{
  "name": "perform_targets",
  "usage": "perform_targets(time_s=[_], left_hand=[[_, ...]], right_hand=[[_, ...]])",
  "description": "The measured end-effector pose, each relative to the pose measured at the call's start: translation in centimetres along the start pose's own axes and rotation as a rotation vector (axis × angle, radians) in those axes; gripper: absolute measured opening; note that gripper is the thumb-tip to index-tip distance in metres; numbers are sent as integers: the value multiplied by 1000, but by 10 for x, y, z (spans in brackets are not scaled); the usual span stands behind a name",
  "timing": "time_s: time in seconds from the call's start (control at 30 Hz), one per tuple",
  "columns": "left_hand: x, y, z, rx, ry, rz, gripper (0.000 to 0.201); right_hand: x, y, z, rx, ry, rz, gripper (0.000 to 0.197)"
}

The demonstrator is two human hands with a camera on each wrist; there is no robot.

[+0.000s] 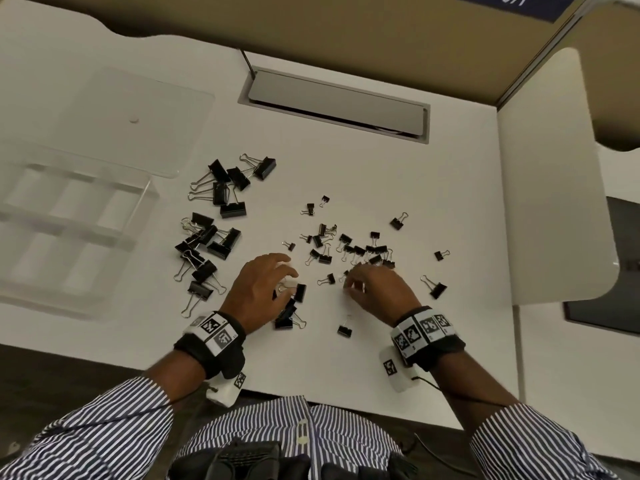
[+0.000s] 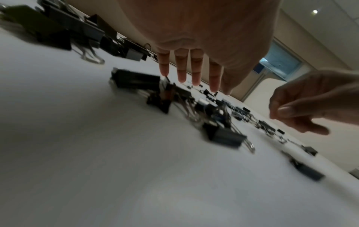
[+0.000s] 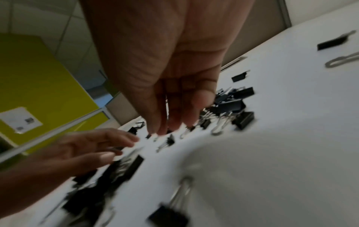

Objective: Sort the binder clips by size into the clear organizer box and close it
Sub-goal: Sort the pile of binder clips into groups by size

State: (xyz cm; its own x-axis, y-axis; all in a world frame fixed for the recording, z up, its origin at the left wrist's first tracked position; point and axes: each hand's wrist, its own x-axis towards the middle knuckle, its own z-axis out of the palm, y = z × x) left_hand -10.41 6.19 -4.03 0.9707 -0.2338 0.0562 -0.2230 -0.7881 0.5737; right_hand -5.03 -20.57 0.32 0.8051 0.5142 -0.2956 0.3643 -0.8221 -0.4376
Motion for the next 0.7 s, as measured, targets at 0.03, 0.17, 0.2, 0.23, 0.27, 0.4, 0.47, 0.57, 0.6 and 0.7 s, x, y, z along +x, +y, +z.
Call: perform_targets(time_s=[0.03,0.17,0.2,0.23,0.27,0.4,0.47,0.57,0.6,0.7], left_hand=[[-2,2,4,4,-2,18,33],[-6,4,19,48,-37,26,50],[-6,4,21,63,-53,15,52],[-6,4,23,83,-67,10,53],[-6,5,24,110,-80,11,53],[-6,7,25,187,-112,13,54],[-4,6,25,187,-109,6,52],[2,5,23,163,-66,-2,48],[6,5,22,159,-50,-6,47],[18,5,20,154,-16,-14,44]], right_hand=[[-5,-5,1,26,-72,-47,11],[-25,-24,28,26,-284,-130,16],[-27,-26,35,16,-291,-111,16],[-27,-26,39,8,-282,-87,17],[-26,-25,40,12,-259,-62,17],[-4,-11,26,108,-67,40,18],[13,-3,14,98,15,73,19],[33,5,-2,102,70,130,23],[37,5,-5,122,84,132,23],[39,-10,-4,257,17,32,21]])
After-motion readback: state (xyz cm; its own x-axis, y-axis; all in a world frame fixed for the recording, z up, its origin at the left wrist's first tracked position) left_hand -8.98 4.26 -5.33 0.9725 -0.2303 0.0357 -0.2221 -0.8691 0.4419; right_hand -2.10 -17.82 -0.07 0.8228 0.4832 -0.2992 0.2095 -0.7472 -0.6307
